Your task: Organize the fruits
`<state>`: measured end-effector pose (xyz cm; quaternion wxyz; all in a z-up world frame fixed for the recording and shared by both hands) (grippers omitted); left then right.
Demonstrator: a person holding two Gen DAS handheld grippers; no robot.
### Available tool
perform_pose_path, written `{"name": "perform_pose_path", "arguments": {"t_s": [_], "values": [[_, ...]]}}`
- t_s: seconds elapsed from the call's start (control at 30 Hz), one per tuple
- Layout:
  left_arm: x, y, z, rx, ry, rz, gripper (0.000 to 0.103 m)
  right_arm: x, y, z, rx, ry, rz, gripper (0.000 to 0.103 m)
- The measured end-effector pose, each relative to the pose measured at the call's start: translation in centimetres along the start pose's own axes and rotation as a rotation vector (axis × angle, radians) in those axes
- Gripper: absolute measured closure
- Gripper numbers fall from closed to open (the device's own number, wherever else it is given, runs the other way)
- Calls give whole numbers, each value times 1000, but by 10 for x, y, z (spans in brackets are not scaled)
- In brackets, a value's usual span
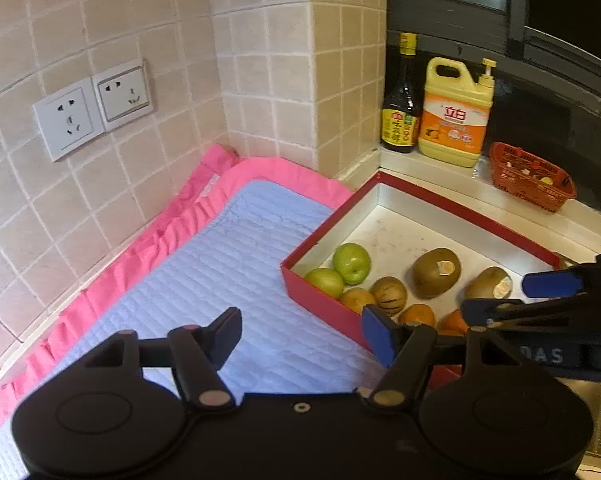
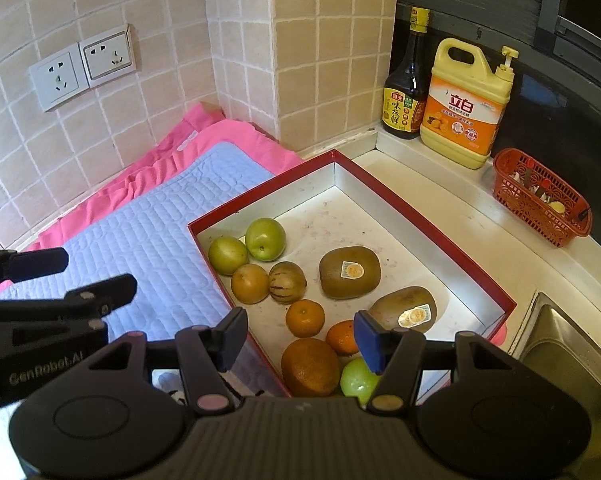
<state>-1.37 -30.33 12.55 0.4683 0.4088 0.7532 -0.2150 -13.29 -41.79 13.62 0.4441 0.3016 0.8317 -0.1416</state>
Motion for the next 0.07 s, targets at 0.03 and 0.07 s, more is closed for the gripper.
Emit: {"name": "perform_pose_path", "arguments": {"t_s": [0.03, 0.07], "values": [[0, 1, 1, -5, 1, -1, 23, 0, 0, 0, 0, 0, 0, 42], [1, 2, 1, -6, 8, 0, 23, 0, 0, 0, 0, 0, -1, 42]]}}
Point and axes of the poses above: each gripper's, at about its wrist camera, not at the fingertips, and z roughly the way its jaws point, y to its left, x to its underside, the point moved 6 cm from there along z, roughly the way its jaws point, and after that the axes turned 15 degrees about -y, right-handed, at the moved point
